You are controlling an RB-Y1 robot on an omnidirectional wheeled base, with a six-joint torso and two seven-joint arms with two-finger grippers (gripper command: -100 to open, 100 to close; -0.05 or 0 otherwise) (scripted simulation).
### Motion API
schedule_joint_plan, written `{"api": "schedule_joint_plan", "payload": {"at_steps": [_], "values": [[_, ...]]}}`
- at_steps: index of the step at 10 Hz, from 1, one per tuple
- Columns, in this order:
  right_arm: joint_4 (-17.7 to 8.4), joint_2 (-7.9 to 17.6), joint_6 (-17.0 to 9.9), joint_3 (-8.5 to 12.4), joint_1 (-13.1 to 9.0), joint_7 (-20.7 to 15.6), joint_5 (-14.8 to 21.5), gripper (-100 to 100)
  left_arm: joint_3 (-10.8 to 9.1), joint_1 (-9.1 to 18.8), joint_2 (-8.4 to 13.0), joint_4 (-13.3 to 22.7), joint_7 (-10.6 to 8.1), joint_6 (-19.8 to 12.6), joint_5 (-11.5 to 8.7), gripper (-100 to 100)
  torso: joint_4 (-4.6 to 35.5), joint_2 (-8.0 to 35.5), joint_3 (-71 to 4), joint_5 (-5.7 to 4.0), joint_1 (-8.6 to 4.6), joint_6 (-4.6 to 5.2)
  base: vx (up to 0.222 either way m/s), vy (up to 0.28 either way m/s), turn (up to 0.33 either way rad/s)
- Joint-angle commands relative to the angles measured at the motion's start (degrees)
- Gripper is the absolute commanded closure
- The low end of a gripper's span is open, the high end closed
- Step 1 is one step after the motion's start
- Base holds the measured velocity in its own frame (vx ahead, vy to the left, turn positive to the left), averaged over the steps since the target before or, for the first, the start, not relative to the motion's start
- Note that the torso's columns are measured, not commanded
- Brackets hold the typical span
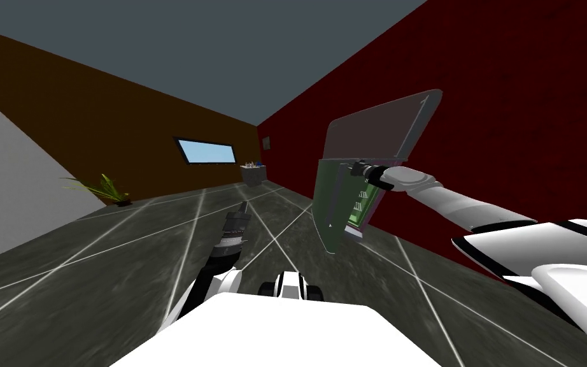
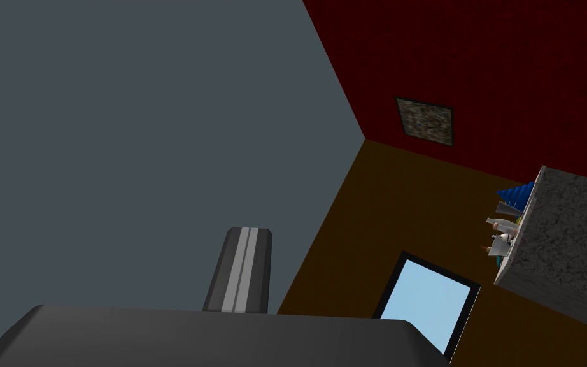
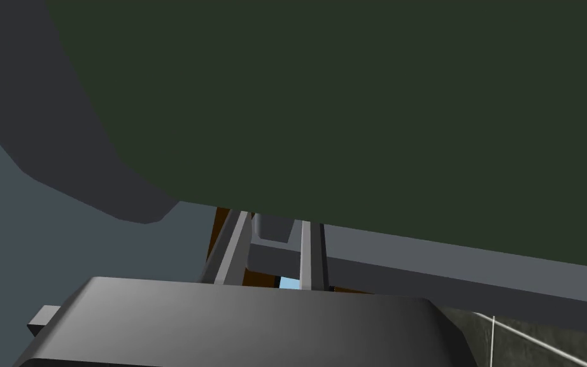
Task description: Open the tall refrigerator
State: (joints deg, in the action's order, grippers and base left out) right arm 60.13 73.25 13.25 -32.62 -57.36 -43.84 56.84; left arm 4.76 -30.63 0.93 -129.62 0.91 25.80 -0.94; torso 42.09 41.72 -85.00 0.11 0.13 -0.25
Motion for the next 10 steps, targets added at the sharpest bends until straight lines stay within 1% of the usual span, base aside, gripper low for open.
{"api": "schedule_joint_plan", "payload": {"at_steps": [1, 2, 3, 4, 5, 6, 7, 8, 9, 10], "values": [[-4.3, 0.0, -0.2, 0.0, -0.4, -0.9, 0.4, 100, -0.01, 0.0, 0.0, 0.0, 0.0, 0.0, 0.0, 0, 0.1, 0.0, 0.0, -0.09, -0.42, 0.02, -0.018, 0.17, 0.172], [-7.1, 0.9, -1.1, -0.7, -0.5, -0.4, 0.8, 100, 0.0, 0.0, 0.0, 0.0, 0.0, 0.0, 0.0, 0, 0.0, -0.2, -0.2, -0.08, -0.28, -0.13, -0.038, 0.265, 0.281], [-7.0, 0.9, -1.1, -0.7, -0.5, -0.4, 0.8, 100, 0.0, 0.0, 0.0, 0.0, 0.0, 0.0, 0.0, 0, -0.2, -0.2, -0.1, -0.05, 0.1, -0.1, 0.012, 0.286, 0.089], [-7.1, 0.9, -1.1, -0.7, -0.5, -0.4, 0.8, 100, 0.0, 0.0, 0.0, 0.0, 0.0, 0.0, 0.0, 0, -0.1, -0.2, -0.1, -0.05, 0.14, 0.05, 0.069, 0.204, -0.055], [-9.0, 1.7, -2.0, -1.5, -0.6, 0.1, 1.3, 100, -0.01, 0.0, 0.0, 0.0, 0.0, 0.0, 0.0, 0, 0.0, -0.2, -0.1, -0.05, -0.26, -0.02, 0.046, 0.231, 0.136], [-9.6, 1.7, -2.0, -1.5, -0.6, 0.1, 1.3, 100, 0.0, 0.0, 0.0, 0.0, 0.0, 0.0, 0.0, 0, 0.0, -0.3, -0.3, -0.02, -0.26, -0.22, 0.042, 0.2, 0.097], [-11.6, 2.6, -2.9, -2.2, -0.7, 0.7, 1.7, 100, -0.01, 0.0, 0.0, 0.0, 0.0, 0.0, 0.0, 0, 0.0, -0.4, -0.3, -0.02, -0.37, -0.14, 0.054, 0.263, 0.168], [-12.2, 2.6, -2.9, -2.2, -0.7, 0.7, 1.7, 100, 0.0, 0.0, 0.0, 0.0, 0.0, 0.0, 0.0, 0, -0.1, -0.5, -0.4, 0.01, -0.2, -0.21, 0.038, 0.221, 0.081], [-13.5, 3.5, -3.8, -3.0, -0.8, 1.2, 2.1, 100, -0.01, 0.0, 0.0, 0.0, 0.0, 0.0, 0.0, 0, -0.1, -0.4, -0.4, -0.01, -0.29, -0.2, 0.041, 0.248, 0.104], [-14.7, 3.5, -3.8, -3.0, -0.8, 1.2, 2.1, 100, 0.0, 0.0, 0.0, 0.0, 0.0, 0.0, 0.0, 0, 0.0, -0.5, -0.5, 0.07, -0.27, -0.27, 0.026, 0.23, 0.111]]}}
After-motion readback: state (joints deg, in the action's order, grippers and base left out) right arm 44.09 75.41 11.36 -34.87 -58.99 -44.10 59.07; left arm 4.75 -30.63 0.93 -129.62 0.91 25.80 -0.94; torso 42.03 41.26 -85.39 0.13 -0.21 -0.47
